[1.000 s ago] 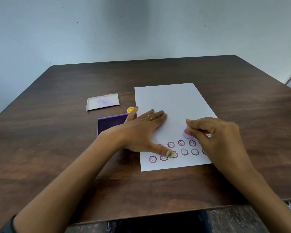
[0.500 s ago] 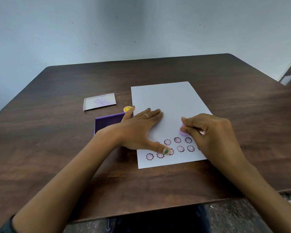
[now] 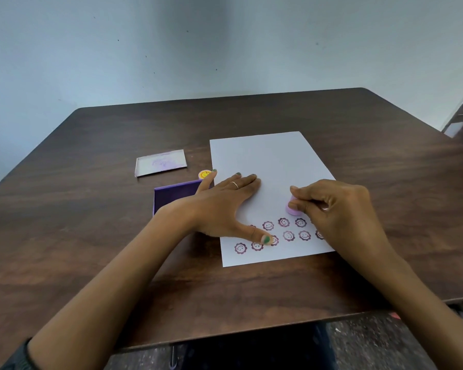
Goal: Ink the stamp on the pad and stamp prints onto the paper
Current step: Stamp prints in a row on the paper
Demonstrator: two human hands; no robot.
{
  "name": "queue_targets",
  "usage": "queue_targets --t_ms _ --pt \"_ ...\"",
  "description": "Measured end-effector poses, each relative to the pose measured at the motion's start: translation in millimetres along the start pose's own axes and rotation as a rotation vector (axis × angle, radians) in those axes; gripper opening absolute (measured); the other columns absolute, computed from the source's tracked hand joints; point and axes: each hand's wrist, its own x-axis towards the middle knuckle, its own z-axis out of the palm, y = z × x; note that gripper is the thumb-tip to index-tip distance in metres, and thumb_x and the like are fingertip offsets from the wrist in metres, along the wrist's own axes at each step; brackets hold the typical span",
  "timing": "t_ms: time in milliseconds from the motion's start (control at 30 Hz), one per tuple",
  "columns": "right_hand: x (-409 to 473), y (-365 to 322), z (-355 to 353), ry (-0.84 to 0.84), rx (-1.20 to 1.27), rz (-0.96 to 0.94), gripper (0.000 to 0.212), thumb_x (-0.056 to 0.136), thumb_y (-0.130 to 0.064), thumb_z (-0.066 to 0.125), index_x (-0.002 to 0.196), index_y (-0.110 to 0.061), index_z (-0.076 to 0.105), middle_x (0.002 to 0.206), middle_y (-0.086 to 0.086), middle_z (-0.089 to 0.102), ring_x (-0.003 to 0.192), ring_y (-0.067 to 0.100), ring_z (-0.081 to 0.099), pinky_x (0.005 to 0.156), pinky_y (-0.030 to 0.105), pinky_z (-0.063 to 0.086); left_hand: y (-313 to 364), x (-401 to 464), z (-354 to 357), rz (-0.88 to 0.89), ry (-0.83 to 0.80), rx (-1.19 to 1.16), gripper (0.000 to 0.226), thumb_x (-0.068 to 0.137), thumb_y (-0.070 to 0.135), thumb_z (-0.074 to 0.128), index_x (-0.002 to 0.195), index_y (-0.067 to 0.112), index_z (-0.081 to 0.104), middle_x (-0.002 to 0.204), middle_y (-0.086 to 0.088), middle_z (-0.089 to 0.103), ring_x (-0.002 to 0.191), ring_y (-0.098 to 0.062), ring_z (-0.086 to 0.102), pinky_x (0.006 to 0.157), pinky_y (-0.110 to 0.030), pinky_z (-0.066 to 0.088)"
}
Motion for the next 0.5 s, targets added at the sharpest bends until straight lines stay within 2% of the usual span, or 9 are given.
queue_targets --t_ms 67,300,500 --pt "-1.3 -1.5 0.6 0.002 -0.021 -0.003 0.021 0.072 -0.008 0.076 0.092 -0.004 0.073 0.084 0.011 0.075 0.073 0.021 0.069 0.07 0.019 0.048 0.3 0.1 -0.1 0.001 0.0 -0.001 0.104 0.073 0.071 0.051 0.149 0.029 -0.007 0.158 0.013 -0.01 0.144 -0.007 -0.013 0.108 -0.038 -0.024" --pt "-2.9 -4.2 1.1 0.029 -0.003 0.043 0.022 0.072 -0.011 0.076 0.093 -0.005 0.073 0.088 0.011 0.075 0.075 0.019 0.069 0.071 0.02 0.049 -1.4 1.2 0.5 0.004 -0.003 0.004 0.104 0.073 0.072 0.05 0.149 0.029 -0.007 0.158 0.012 -0.01 0.144 -0.008 -0.013 0.107 -0.038 -0.024" --pt "-2.8 -6.0 0.3 0.041 0.012 0.059 0.021 0.072 -0.011 0.076 0.092 -0.005 0.073 0.088 0.01 0.075 0.074 0.014 0.066 0.068 0.011 0.046 -0.6 1.1 0.0 0.004 -0.006 0.004 0.104 0.073 0.072 0.05 0.149 0.028 -0.007 0.158 0.012 -0.01 0.144 -0.009 -0.013 0.106 -0.037 -0.024"
